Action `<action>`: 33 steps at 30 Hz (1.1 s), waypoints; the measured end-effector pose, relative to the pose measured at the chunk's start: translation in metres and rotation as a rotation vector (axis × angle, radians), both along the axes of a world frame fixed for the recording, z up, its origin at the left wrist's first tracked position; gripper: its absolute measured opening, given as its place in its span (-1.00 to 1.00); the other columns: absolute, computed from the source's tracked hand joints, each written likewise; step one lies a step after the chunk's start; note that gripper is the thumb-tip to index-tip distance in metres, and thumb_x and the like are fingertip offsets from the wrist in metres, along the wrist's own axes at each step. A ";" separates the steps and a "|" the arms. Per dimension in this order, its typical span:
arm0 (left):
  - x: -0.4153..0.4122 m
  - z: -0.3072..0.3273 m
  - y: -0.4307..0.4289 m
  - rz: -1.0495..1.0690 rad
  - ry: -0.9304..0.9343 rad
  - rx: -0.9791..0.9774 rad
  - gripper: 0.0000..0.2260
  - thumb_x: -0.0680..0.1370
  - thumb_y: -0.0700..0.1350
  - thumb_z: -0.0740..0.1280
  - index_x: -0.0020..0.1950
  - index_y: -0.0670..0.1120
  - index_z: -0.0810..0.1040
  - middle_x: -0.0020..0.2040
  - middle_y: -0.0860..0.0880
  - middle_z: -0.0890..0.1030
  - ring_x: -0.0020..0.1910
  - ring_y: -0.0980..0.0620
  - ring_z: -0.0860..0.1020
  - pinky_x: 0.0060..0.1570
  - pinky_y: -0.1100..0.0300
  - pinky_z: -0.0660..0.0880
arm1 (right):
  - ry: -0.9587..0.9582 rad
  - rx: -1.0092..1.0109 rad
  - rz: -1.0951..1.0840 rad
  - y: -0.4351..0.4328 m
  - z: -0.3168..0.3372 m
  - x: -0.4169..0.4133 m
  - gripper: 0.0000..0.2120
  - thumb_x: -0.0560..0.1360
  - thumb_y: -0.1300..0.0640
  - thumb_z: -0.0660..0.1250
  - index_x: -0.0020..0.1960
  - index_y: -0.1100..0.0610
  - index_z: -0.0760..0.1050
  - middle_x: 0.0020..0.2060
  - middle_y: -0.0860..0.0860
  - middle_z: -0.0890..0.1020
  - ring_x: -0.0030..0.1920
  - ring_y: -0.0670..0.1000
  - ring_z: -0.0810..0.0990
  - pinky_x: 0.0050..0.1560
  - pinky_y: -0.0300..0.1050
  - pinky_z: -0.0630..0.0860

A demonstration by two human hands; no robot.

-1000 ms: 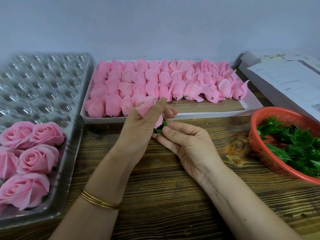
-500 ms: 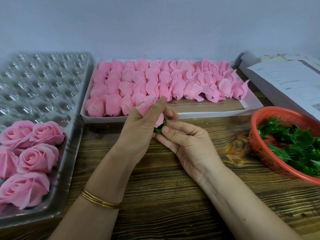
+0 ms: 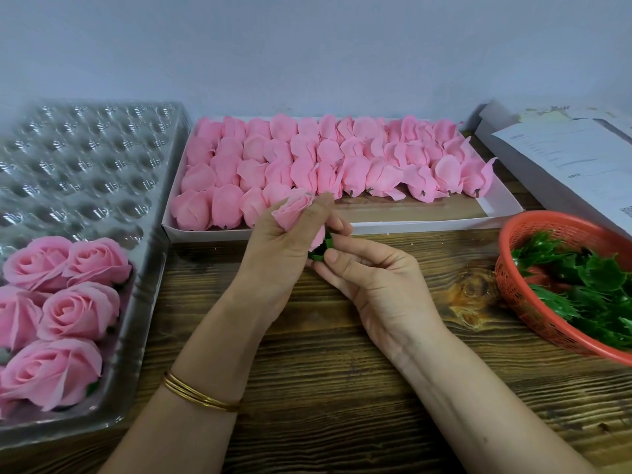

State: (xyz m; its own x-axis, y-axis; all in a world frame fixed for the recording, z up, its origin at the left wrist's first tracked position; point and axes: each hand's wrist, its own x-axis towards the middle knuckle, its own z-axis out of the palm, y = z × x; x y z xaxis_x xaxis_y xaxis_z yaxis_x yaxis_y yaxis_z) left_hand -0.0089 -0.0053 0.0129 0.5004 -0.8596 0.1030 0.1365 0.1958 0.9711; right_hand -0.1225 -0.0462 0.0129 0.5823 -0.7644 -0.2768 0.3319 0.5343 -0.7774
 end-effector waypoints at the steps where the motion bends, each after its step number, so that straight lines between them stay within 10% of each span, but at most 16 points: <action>1: 0.000 0.001 0.000 0.006 -0.002 -0.001 -0.72 0.50 0.04 0.30 -0.24 -0.15 0.56 -0.18 -0.13 0.64 0.00 -0.16 0.62 0.23 -0.16 0.49 | -0.002 0.001 0.006 0.000 0.000 0.000 -0.80 0.20 0.40 0.42 -0.19 0.31 0.68 -0.25 0.22 0.70 -0.20 0.11 0.73 -0.14 -0.17 0.66; 15: 0.001 0.000 0.001 0.002 -0.035 0.037 -0.73 0.55 0.05 0.28 -0.26 -0.06 0.59 -0.16 -0.10 0.67 -0.02 -0.13 0.62 0.12 -0.38 0.46 | 0.006 0.021 0.054 0.000 0.002 -0.001 -0.74 0.22 0.34 0.45 -0.09 0.33 0.65 -0.14 0.28 0.70 -0.16 0.19 0.73 -0.17 -0.18 0.66; 33: 0.001 0.007 0.004 -0.115 0.082 0.053 -0.68 0.51 0.08 0.27 -0.11 -0.18 0.60 -0.06 -0.16 0.65 0.00 -0.06 0.60 0.20 -0.03 0.51 | -0.053 0.089 0.158 -0.004 0.005 -0.004 -0.74 0.30 0.31 0.40 -0.02 0.27 0.67 -0.11 0.18 0.72 -0.21 0.05 0.72 -0.15 -0.23 0.65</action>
